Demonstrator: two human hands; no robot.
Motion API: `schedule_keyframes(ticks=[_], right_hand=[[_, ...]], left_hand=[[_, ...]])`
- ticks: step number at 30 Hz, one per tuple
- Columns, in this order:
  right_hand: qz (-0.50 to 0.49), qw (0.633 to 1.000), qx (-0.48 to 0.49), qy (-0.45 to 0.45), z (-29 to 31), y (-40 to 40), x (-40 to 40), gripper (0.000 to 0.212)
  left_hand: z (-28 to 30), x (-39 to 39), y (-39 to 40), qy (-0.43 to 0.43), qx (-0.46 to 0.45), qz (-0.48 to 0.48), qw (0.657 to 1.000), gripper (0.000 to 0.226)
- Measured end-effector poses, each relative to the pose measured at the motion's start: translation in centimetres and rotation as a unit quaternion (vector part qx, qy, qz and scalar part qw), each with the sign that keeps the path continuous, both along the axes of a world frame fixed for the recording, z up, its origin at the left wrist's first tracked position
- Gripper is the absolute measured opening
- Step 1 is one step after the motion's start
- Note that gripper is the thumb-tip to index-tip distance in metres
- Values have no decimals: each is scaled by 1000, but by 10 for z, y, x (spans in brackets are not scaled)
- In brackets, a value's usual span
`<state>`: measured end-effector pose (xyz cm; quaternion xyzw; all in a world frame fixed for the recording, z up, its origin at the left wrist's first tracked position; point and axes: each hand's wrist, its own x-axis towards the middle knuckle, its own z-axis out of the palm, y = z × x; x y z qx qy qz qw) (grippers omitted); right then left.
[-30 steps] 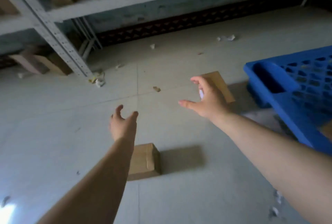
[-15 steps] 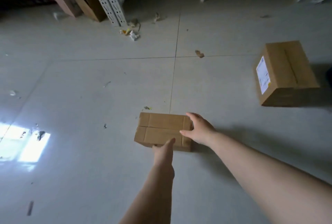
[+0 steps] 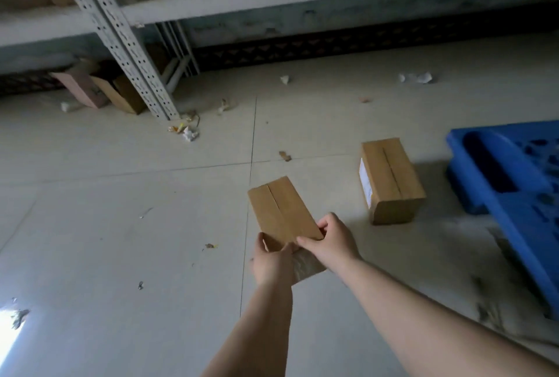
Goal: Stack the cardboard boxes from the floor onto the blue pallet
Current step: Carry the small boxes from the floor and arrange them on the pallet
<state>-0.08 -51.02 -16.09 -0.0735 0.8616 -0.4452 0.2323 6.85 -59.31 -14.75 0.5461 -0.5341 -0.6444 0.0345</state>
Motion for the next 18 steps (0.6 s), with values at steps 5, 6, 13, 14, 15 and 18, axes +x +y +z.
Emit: schedule_keyframes(ticks=[5, 6, 13, 14, 15, 18], right_hand=[[-112, 989, -96, 31, 84, 61, -24, 39], [-140, 983, -113, 45, 100, 78, -28, 39], [-328, 915, -184, 144, 192, 226, -20, 34], [-350, 904, -189, 157, 201, 248, -16, 34], [-371, 893, -189, 171, 210, 270, -12, 35], [-427, 861, -179, 212, 234, 334, 6, 35]], left_hand=[[79, -49, 45, 65, -89, -93, 990, 68], [94, -60, 59, 80, -98, -117, 985, 67], [195, -107, 197, 142, -138, -295, 935, 63], [208, -109, 220, 149, -143, -316, 926, 63], [220, -111, 243, 158, -146, -338, 916, 63], [248, -108, 313, 200, -135, -409, 880, 68]])
